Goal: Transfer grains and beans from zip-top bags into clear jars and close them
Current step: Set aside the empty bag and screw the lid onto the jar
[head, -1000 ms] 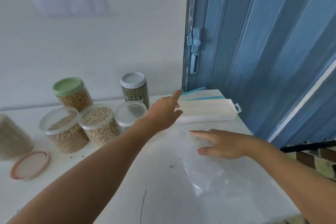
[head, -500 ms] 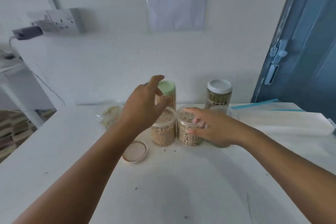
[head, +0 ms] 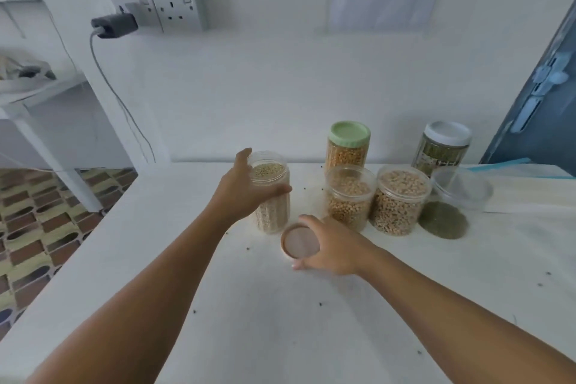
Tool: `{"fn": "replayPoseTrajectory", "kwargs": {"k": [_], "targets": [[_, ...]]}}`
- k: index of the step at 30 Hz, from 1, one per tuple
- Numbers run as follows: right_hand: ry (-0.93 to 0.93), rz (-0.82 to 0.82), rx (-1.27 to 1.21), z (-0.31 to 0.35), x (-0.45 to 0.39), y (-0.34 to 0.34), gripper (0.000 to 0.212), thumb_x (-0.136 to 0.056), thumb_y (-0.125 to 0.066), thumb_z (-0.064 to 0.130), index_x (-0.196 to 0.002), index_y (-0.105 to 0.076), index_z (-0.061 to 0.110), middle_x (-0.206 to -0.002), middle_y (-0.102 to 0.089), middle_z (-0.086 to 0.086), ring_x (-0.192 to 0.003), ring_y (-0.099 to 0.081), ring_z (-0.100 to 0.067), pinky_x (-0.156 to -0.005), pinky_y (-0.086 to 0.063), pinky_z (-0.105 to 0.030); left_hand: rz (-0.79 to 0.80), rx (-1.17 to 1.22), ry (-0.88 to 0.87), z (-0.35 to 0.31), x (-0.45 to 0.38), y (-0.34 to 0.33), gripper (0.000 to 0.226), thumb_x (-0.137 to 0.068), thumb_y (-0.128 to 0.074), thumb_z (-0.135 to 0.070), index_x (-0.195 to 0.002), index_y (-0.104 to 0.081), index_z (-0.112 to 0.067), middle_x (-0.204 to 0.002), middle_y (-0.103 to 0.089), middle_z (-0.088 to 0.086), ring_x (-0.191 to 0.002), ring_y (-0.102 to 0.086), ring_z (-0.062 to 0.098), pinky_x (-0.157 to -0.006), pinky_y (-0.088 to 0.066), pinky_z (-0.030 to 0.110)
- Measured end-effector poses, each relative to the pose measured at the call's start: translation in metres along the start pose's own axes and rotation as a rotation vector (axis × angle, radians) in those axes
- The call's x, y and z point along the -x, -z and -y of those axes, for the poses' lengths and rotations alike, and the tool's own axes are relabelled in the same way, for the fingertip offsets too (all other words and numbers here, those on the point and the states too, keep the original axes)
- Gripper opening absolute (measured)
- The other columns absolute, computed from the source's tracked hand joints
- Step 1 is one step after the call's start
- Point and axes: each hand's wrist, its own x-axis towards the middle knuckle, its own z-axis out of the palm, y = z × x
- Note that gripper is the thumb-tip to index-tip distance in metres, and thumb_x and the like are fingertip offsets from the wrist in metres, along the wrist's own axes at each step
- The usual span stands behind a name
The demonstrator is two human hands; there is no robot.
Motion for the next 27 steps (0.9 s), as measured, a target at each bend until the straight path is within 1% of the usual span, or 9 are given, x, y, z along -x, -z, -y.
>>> {"fn": "replayPoseTrajectory", "kwargs": {"k": [2, 6, 10, 13, 18, 20, 22, 23, 27], "targets": [[-0.023, -0.010, 0.008, -0.002, -0.003, -0.007, 0.116, -0.063, -0.068, 0.085, -0.159, -0.018, 0.042, -0.154, -0.045, -0.001, -0.141, -0.043, -0.029, -0.106, -0.046, -0.048, -0.019, 0.021, -0.016, 0.005, -0.001, -0.001, 0.119, -0.066, -0.093, -0.060, -0.159, -0.024, -0.035, -0.145, -0.052, 0.001, -0.129, -0.054, 0.021, -0.102, -0.050, 0.037], [-0.016, -0.101, 0.000, -0.005, 0.000, -0.014, 0.106, -0.077, -0.075, 0.067, -0.160, -0.014, 0.040, -0.153, -0.044, 0.000, -0.139, -0.043, -0.025, -0.103, -0.047, -0.043, -0.018, 0.039, -0.038, 0.006, -0.002, -0.002, 0.111, -0.068, -0.094, -0.054, -0.156, -0.028, -0.034, -0.133, -0.051, -0.006, -0.123, -0.055, 0.019, -0.094, -0.051, 0.034], [0.024, -0.211, -0.105, -0.002, 0.008, -0.005, 0.108, -0.082, -0.079, 0.055, -0.162, -0.011, 0.033, -0.157, -0.035, 0.000, -0.141, -0.040, -0.019, -0.106, -0.041, -0.034, -0.008, 0.013, -0.049, 0.007, -0.003, 0.000, 0.110, -0.069, -0.093, -0.055, -0.155, -0.029, -0.034, -0.132, -0.046, -0.007, -0.124, -0.051, 0.019, -0.099, -0.049, 0.037], [0.048, -0.298, -0.171, 0.005, 0.013, 0.010, 0.113, -0.079, -0.082, 0.054, -0.163, -0.010, 0.030, -0.165, -0.026, 0.002, -0.149, -0.030, -0.017, -0.113, -0.034, -0.033, 0.024, -0.015, -0.078, 0.009, -0.005, 0.002, 0.111, -0.070, -0.095, -0.050, -0.156, -0.027, -0.032, -0.132, -0.047, -0.005, -0.123, -0.051, 0.019, -0.098, -0.049, 0.036], [0.065, -0.370, -0.234, 0.016, 0.014, 0.041, 0.120, -0.074, -0.084, 0.052, -0.162, -0.003, 0.037, -0.162, -0.030, 0.000, -0.141, -0.038, -0.020, -0.096, -0.045, -0.029, 0.110, -0.017, -0.108, 0.015, -0.012, 0.010, 0.116, -0.062, -0.100, -0.050, -0.152, -0.028, -0.036, -0.136, -0.049, -0.001, -0.123, -0.059, 0.024, -0.106, -0.052, 0.045], [0.085, -0.405, -0.240, 0.021, 0.014, 0.054, 0.121, -0.073, -0.084, 0.058, -0.162, -0.005, 0.036, -0.163, -0.030, 0.000, -0.142, -0.039, -0.019, -0.099, -0.049, -0.031, 0.123, -0.012, -0.115, 0.016, -0.013, 0.011, 0.115, -0.062, -0.100, -0.047, -0.151, -0.029, -0.037, -0.137, -0.050, 0.000, -0.121, -0.060, 0.024, -0.103, -0.053, 0.044], [0.118, -0.442, -0.232, 0.028, 0.009, 0.066, 0.120, -0.074, -0.083, 0.061, -0.162, -0.008, 0.032, -0.163, -0.030, 0.002, -0.145, -0.036, -0.018, -0.113, -0.043, -0.039, 0.123, -0.009, -0.125, 0.017, -0.014, 0.011, 0.114, -0.062, -0.100, -0.046, -0.151, -0.030, -0.037, -0.137, -0.049, -0.001, -0.121, -0.060, 0.024, -0.103, -0.054, 0.044], [0.129, -0.447, -0.240, 0.032, 0.005, 0.072, 0.118, -0.075, -0.083, 0.059, -0.163, -0.010, 0.029, -0.161, -0.032, 0.002, -0.145, -0.037, -0.016, -0.115, -0.040, -0.040, 0.126, -0.008, -0.131, 0.018, -0.015, 0.011, 0.114, -0.063, -0.100, -0.045, -0.151, -0.029, -0.037, -0.137, -0.049, -0.001, -0.122, -0.059, 0.023, -0.103, -0.053, 0.043], [0.141, -0.436, -0.356, 0.052, -0.016, 0.091, 0.102, -0.079, -0.085, 0.050, -0.159, -0.028, 0.025, -0.151, -0.042, 0.009, -0.138, -0.043, -0.012, -0.108, -0.042, -0.037, 0.145, 0.001, -0.150, 0.019, -0.017, 0.011, 0.113, -0.067, -0.098, -0.041, -0.155, -0.027, -0.034, -0.134, -0.046, -0.003, -0.125, -0.054, 0.020, -0.099, -0.048, 0.035]]}}
